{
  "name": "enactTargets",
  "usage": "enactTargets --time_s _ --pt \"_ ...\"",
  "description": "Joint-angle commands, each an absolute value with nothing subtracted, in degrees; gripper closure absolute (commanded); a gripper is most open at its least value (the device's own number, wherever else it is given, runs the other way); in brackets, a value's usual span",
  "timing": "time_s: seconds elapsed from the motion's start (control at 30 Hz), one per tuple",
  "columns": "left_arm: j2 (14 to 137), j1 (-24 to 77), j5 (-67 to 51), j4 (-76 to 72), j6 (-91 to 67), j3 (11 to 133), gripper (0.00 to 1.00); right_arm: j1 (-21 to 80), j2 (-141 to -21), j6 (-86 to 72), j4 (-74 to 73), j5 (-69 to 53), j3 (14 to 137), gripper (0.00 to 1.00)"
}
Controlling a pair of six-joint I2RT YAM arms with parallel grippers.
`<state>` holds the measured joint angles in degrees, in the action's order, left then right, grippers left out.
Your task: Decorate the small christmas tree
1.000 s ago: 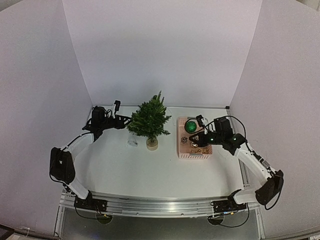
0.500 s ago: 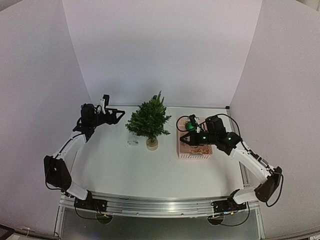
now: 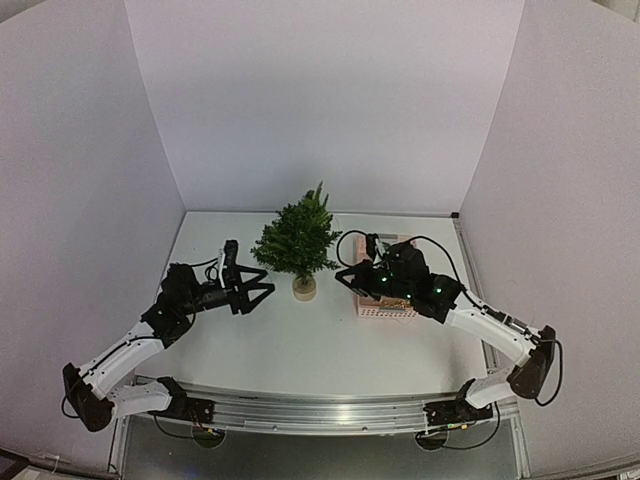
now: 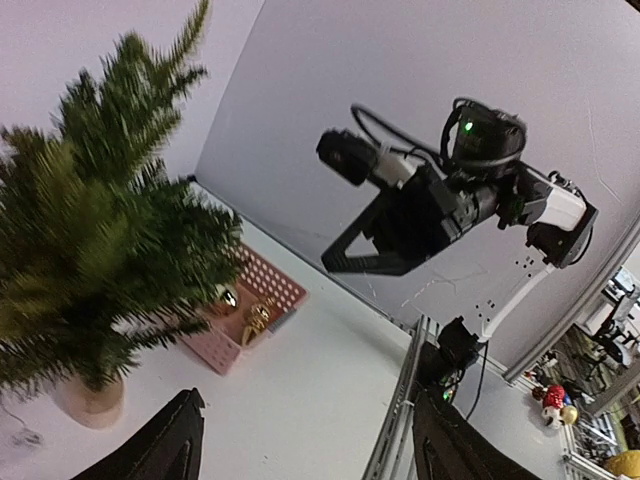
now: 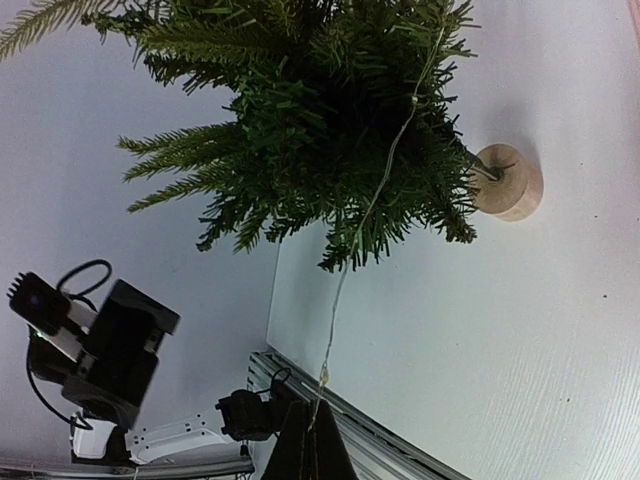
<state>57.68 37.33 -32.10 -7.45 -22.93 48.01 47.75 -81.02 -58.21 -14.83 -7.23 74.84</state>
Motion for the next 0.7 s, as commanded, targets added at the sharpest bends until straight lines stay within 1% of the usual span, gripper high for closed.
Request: enactTargets --time_s 0.0,0.13,0.2,0.3,0.4,0.57,0.63,0.67 --pt "62.84 44.22 -26.77 -18.0 -27.65 47.14 0.27 49.27 -81.21 -62.27 -8.92 0.61 73.82 1.0" --pt "70.33 46.57 -27.6 -24.16 -32.35 49.18 0.21 49.72 -81.56 -62.84 -4.53 3.28 72.55 1.0" --pt "73.7 48.43 -29.4 -26.62 -31.85 49.97 0.18 49.97 -82.14 -62.19 -3.14 3.44 72.52 1.0" --pt "77.35 52.45 -30.13 -29.07 -31.19 50.48 0.13 50.53 -82.76 -61.48 0.17 3.26 71.62 1.0" --pt "80.23 54.03 -29.73 -31.85 -33.49 50.46 0.1 51.05 -83.17 -60.8 2.61 3.91 70.95 1.0" --pt "85.13 54.19 -30.23 -38.03 -34.54 52.09 0.11 51.77 -84.14 -60.21 3.62 4.15 71.64 1.0" --pt "86.62 54.18 -31.38 -41.15 -34.36 52.84 0.19 51.85 -84.33 -60.21 3.74 3.9 72.26 1.0" --pt "86.98 54.21 -31.93 -42.64 -34.42 52.92 0.21 51.89 -84.25 -60.13 3.71 3.95 72.46 1.0"
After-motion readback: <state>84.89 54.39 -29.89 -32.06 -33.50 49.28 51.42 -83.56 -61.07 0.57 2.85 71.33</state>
